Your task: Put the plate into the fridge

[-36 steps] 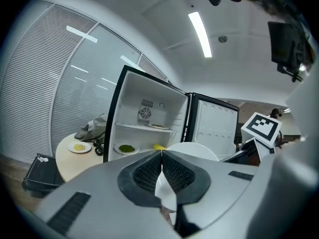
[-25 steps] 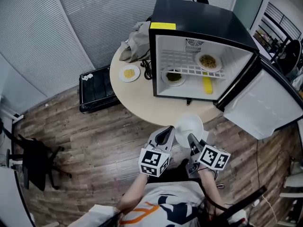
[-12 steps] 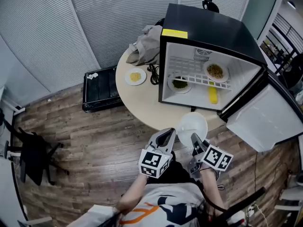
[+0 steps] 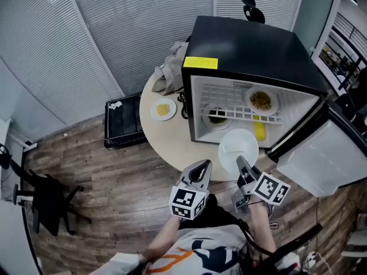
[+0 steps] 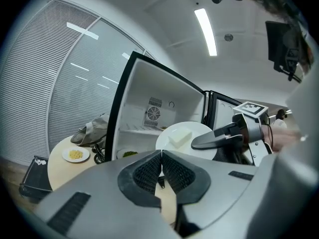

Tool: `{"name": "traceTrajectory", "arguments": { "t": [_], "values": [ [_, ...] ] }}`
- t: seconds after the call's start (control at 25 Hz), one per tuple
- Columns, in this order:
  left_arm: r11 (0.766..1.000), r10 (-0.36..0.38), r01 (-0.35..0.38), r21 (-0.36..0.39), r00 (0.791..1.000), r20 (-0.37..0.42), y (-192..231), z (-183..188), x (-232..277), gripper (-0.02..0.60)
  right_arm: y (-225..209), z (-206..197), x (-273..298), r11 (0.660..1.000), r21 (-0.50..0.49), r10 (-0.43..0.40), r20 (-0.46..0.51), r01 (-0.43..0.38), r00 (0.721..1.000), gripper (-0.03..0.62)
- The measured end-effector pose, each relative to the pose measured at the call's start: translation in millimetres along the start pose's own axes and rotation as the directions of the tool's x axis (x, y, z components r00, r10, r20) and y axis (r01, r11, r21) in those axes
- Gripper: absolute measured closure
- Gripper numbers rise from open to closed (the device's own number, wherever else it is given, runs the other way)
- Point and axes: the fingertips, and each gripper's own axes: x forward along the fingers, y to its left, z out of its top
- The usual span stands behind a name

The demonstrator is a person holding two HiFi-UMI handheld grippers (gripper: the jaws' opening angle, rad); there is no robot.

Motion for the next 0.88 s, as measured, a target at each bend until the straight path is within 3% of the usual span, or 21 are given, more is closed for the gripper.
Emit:
{"name": "traceTrajectory", "arguments": {
  "t": [0.32, 0.88],
  "values": [
    [0.998, -0.034, 0.034, 0.06, 0.999, 0.008, -1, 22, 46, 0.569, -2, 59, 32, 0.999, 0.007, 0.034, 0.038, -0.034, 0.999, 0.572],
    [0.996, 0.063, -0.063, 0.069, 0.998, 0.008, 35, 38, 76, 0.569, 6, 112, 103, 0.993, 0.055, 0.102, 0.027, -0.103, 0.994, 0.572]
  ]
}}
